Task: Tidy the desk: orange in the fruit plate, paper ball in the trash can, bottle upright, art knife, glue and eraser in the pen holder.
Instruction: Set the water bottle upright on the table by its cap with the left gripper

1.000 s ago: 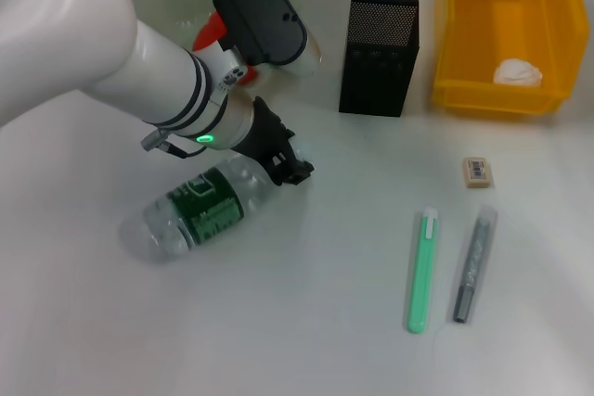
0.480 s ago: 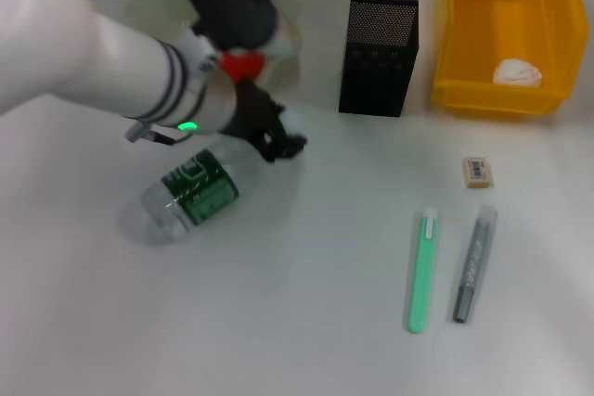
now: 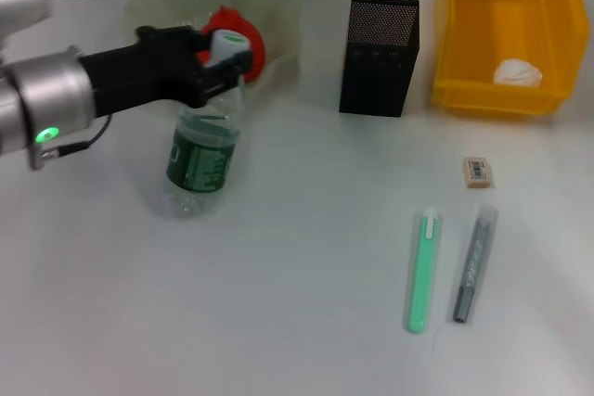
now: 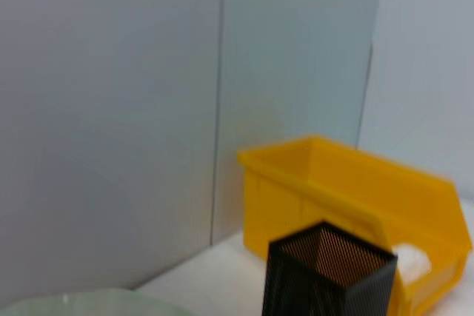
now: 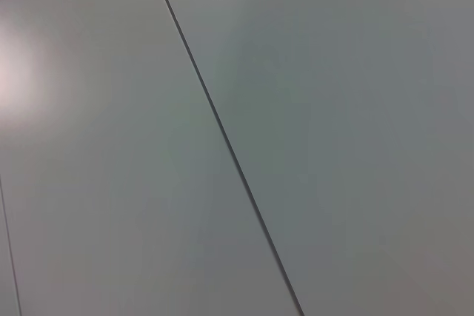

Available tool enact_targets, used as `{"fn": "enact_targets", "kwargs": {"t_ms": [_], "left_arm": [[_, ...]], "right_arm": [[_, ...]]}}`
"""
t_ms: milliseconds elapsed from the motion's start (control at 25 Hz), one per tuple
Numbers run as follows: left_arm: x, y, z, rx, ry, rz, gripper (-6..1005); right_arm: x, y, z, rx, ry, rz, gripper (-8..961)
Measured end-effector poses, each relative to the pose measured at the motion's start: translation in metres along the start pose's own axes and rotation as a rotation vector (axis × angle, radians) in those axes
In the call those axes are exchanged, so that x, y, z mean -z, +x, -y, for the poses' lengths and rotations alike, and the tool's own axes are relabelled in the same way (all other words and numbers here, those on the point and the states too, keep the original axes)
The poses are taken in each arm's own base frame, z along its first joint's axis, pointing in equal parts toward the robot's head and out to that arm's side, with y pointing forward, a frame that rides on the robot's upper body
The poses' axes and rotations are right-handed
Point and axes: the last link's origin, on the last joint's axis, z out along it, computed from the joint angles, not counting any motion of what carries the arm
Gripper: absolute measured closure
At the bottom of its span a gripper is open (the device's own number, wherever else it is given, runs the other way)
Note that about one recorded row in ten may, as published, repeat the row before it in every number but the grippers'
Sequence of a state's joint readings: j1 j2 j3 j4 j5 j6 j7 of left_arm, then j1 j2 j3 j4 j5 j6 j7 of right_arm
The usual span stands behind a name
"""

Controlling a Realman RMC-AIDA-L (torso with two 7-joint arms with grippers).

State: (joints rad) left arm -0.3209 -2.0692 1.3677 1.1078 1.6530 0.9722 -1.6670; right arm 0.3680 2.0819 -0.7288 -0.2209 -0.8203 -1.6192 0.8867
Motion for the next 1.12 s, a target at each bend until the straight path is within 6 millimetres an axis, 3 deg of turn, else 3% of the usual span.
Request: {"fn": "enact_targets", "kwargs": {"t_ms": [40, 240, 440, 680, 1120], "left_arm": [[0.015, -0.014, 0.006, 0.058, 0.002, -0.082, 538], [0.032, -0.043, 0.012, 0.131, -0.006, -0.181, 545], [0.044, -0.059, 0.009, 0.083, -0.004, -0.285, 547], [0.049, -0.06, 0.002, 0.014, 0.017, -0.415, 550], [0.041, -0.062, 0.001, -0.025, 0.036, -0.407, 552]], "right_arm": [[-0.002, 0.0, 0.0, 0.0, -0.004, -0.001, 244], [-0.006, 0.001, -0.003, -0.002, -0.02, 0.0, 244], [-0.011, 0.001, -0.004, -0.002, -0.031, -0.003, 244], [-0.013, 0.002, -0.004, -0.001, -0.038, -0.005, 243], [-0.007, 0.003, -0.004, -0.012, -0.03, -0.009, 243]]}}
